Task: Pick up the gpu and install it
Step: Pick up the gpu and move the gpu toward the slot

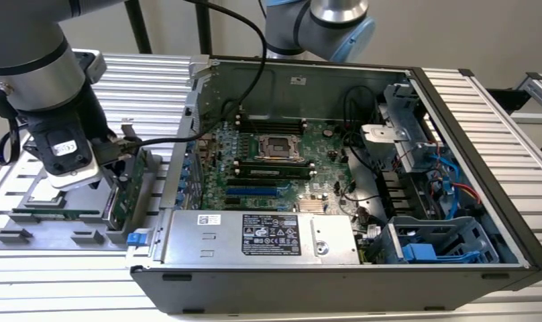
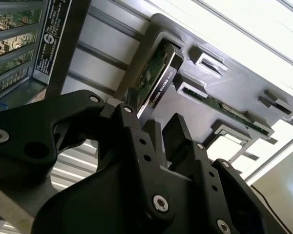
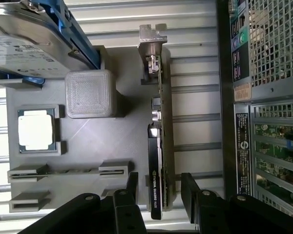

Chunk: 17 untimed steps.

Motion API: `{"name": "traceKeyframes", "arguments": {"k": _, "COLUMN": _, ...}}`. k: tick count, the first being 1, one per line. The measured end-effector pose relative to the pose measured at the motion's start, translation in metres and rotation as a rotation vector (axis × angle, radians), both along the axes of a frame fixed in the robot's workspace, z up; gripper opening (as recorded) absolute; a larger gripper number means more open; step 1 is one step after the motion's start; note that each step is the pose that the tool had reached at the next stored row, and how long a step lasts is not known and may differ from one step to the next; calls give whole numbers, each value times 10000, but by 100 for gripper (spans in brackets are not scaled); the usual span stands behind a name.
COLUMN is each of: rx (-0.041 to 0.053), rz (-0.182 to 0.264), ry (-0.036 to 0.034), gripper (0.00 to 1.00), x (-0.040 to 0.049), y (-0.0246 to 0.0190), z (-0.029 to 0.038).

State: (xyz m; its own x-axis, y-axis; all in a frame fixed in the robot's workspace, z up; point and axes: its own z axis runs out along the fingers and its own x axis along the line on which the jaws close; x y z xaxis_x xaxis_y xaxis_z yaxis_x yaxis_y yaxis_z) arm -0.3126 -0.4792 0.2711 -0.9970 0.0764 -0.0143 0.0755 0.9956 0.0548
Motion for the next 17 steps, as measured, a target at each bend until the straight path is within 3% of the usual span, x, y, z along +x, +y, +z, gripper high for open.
{"name": "traceKeyframes", "arguments": {"k": 17, "rx": 0, "rz": 1, "ry": 0, "gripper": 100, "x": 0, "y": 0, "z": -42}}
